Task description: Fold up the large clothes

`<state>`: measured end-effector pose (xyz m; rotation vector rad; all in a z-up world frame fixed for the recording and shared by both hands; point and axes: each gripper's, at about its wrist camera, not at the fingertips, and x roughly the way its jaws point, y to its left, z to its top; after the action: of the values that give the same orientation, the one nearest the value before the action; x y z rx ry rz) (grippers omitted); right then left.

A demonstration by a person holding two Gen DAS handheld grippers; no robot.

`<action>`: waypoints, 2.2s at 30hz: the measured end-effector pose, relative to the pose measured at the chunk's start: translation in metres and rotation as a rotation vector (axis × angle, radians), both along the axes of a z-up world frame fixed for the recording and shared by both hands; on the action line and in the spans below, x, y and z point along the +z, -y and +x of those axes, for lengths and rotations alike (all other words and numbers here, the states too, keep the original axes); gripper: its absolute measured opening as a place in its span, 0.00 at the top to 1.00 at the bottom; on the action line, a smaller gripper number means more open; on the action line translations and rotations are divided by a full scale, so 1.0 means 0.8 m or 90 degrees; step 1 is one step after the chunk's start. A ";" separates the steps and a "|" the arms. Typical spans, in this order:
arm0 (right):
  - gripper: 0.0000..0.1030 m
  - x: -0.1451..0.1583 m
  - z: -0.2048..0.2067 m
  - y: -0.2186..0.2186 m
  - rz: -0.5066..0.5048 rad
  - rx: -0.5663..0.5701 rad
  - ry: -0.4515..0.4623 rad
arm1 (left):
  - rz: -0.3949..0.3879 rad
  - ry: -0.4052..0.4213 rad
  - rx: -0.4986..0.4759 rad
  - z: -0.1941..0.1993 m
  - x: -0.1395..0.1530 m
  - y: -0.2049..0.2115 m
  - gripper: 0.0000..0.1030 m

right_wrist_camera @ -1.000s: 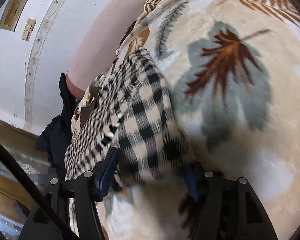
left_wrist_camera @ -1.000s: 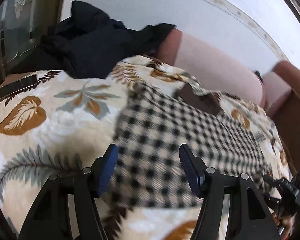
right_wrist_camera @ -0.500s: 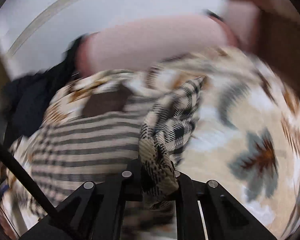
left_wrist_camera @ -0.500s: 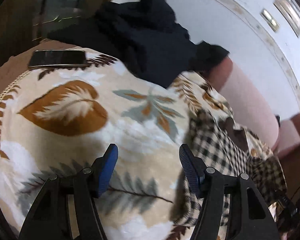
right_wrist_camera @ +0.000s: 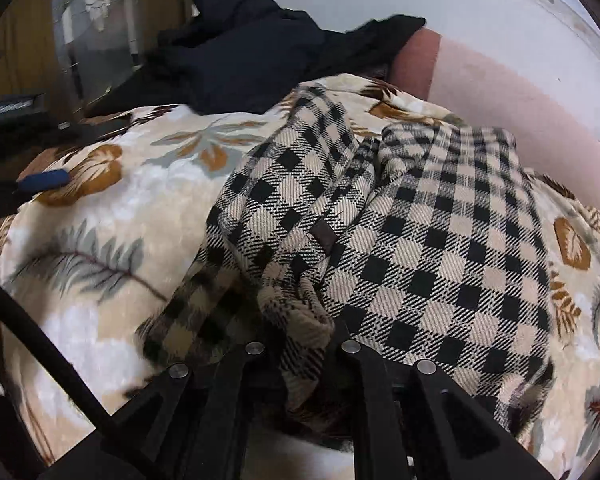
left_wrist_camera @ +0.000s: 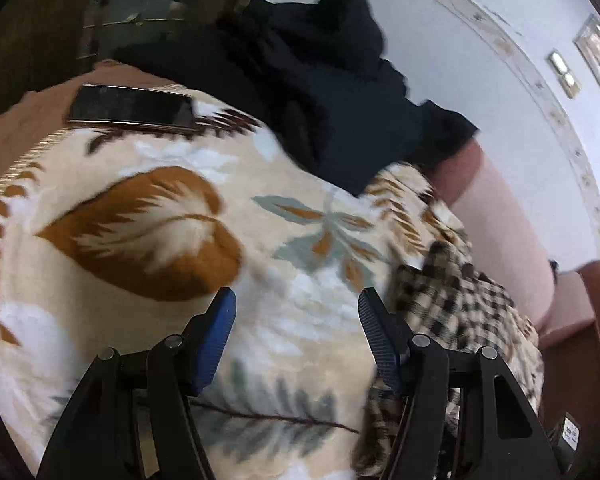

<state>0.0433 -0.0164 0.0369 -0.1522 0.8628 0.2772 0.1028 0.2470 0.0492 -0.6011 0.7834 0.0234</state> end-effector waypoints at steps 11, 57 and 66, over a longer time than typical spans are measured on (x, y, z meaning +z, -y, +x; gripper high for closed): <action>0.56 0.096 -0.039 0.133 0.152 -0.045 0.004 | -0.064 0.074 -0.247 -0.006 0.006 0.136 0.33; 0.54 0.114 0.174 0.079 0.210 -0.066 -0.115 | -0.031 0.016 -0.274 -0.065 0.011 0.145 0.70; 0.49 0.075 0.115 0.220 0.205 -0.205 -0.106 | -0.012 0.081 -0.168 -0.041 0.034 0.115 0.63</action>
<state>0.1349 -0.1928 0.0967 0.3126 0.9799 0.1238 0.0702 0.1548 0.0766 -0.5079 0.7349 -0.2627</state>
